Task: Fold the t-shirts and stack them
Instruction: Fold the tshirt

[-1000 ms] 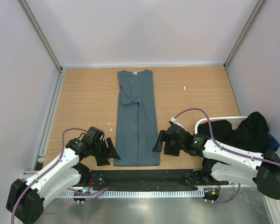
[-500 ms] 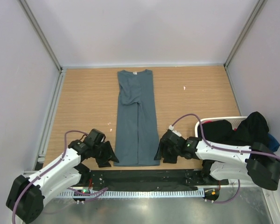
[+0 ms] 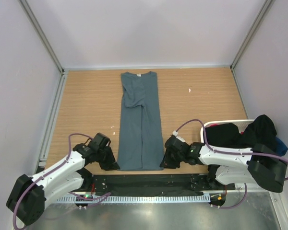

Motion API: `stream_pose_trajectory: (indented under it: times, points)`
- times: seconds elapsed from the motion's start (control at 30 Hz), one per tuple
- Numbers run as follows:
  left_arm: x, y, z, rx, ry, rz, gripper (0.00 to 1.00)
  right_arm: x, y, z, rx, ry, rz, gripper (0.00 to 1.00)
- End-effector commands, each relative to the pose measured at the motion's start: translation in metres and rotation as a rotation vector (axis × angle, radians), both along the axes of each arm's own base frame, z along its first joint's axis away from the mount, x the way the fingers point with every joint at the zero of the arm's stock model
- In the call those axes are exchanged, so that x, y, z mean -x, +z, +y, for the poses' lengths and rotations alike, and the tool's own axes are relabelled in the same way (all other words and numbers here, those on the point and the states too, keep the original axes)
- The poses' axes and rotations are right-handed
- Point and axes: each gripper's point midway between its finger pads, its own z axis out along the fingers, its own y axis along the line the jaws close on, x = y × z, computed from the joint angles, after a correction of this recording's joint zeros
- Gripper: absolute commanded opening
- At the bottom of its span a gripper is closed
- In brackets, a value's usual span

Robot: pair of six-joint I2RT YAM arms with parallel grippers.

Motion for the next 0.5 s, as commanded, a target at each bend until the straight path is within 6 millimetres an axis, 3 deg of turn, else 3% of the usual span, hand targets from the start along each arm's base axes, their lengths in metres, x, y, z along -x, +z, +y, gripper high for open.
stream_pose_trajectory:
  times: [0.0,0.07,0.13,0.23,0.43,0.47]
  points:
    - [-0.005,-0.009,0.01,-0.061,0.016,-0.032,0.14,-0.001,0.0,0.004,-0.007,-0.006,-0.005,0.17]
    - [-0.006,-0.008,0.01,-0.066,0.021,-0.031,0.0,0.0,0.001,0.006,-0.009,0.002,0.005,0.12]
    - [-0.008,-0.004,0.008,-0.061,0.019,-0.038,0.0,0.002,0.001,0.006,-0.006,0.007,0.015,0.03]
    - [-0.018,0.012,0.003,-0.043,0.019,-0.071,0.0,0.001,0.007,0.007,-0.003,0.014,0.012,0.01]
    - [-0.038,0.054,-0.006,-0.033,0.002,-0.146,0.0,-0.014,0.042,0.026,-0.039,0.026,-0.044,0.01]
    - [-0.041,0.057,-0.006,-0.04,-0.007,-0.149,0.0,-0.024,0.057,0.033,-0.056,0.035,-0.079,0.01]
